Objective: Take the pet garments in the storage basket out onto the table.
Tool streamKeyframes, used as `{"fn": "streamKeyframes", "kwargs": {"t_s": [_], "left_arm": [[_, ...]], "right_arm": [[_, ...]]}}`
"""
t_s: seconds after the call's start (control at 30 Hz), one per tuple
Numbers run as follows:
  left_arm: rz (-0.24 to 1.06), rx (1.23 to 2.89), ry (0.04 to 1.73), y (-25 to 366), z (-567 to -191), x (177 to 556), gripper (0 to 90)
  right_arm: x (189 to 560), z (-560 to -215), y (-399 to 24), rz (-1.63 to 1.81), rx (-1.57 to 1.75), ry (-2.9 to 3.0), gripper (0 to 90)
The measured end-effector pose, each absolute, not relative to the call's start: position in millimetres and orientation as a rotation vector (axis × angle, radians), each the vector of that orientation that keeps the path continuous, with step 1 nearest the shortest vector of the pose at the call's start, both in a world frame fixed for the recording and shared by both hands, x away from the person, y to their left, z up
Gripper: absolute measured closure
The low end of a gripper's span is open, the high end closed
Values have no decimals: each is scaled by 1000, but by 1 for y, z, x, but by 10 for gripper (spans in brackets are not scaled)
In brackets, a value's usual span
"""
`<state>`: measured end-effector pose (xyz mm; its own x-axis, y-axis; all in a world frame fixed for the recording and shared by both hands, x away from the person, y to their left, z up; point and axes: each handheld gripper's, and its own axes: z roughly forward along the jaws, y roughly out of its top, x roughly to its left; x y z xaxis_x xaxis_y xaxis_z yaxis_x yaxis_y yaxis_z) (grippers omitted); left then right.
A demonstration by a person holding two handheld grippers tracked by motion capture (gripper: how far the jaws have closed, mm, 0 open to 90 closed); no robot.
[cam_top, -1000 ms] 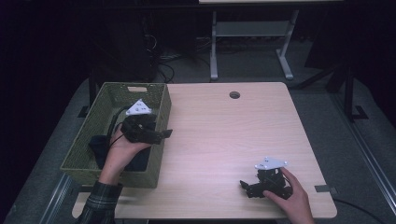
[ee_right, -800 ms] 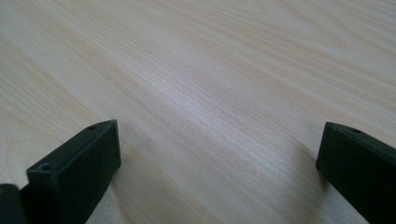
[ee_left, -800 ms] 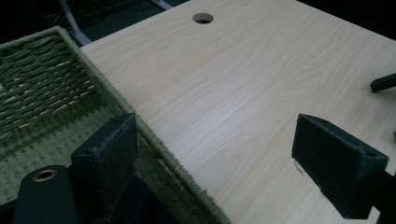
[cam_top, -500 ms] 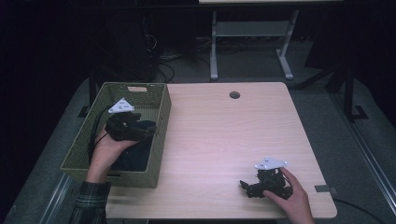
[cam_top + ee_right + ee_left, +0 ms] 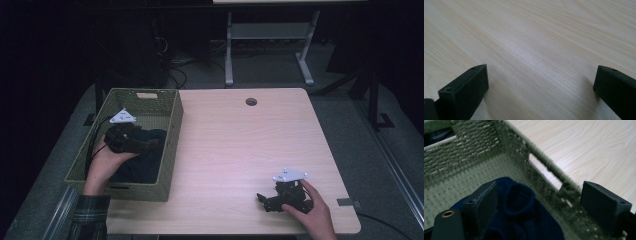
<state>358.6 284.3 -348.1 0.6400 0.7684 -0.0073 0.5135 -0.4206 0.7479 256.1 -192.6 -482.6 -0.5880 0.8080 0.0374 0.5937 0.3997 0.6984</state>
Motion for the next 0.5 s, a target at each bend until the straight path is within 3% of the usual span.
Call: {"fn": "streamKeyframes", "kwargs": {"t_s": [0.5], "left_arm": [[447,2181,1045,312,-367,363,145]], "right_arm": [[256,-483,-193,985,1221,2354,0]]}}
